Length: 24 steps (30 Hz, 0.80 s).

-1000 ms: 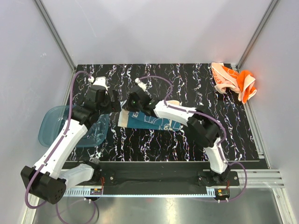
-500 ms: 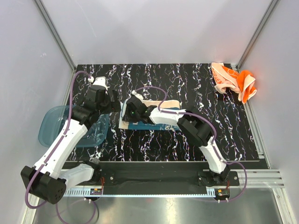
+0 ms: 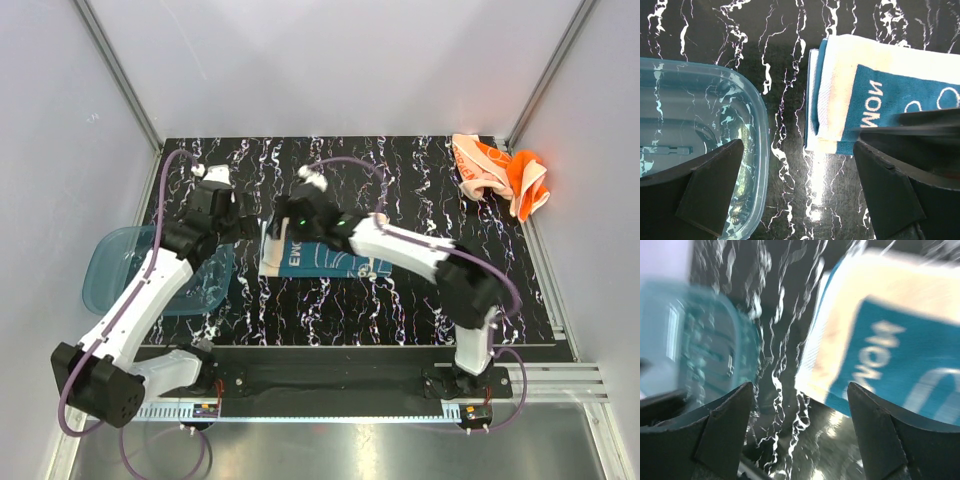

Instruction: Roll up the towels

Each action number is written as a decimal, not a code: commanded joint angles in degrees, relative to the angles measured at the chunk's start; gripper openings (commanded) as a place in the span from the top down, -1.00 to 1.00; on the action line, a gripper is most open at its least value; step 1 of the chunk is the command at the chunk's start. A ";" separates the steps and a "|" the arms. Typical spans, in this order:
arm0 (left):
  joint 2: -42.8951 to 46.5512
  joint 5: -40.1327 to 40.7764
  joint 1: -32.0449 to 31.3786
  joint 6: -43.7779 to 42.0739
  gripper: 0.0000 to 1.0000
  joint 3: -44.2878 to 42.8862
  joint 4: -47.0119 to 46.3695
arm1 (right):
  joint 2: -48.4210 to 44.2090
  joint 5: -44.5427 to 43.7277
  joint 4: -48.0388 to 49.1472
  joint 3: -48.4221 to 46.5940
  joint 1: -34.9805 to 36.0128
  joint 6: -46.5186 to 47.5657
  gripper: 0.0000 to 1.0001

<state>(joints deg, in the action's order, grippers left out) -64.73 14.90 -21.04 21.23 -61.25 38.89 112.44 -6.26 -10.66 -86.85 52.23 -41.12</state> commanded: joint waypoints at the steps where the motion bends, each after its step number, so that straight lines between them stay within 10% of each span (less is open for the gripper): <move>1: -2.84 -0.29 0.12 0.30 -0.98 -1.49 -1.46 | -12.23 -4.11 -3.66 5.70 -5.72 1.58 -0.67; 9: -15.15 -2.07 -7.95 7.15 -0.98 -3.96 1.54 | -20.77 -3.94 -14.74 14.60 -24.96 4.90 -0.69; 24: -29.57 -8.65 -15.61 14.89 -0.98 -0.97 -4.97 | -5.23 4.41 -16.33 13.99 -31.66 11.07 -0.60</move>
<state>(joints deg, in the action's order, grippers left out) -93.45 7.68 -36.38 34.26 -62.78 37.39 106.48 -3.51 -27.16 -72.18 20.78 -31.68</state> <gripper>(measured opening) 0.984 0.805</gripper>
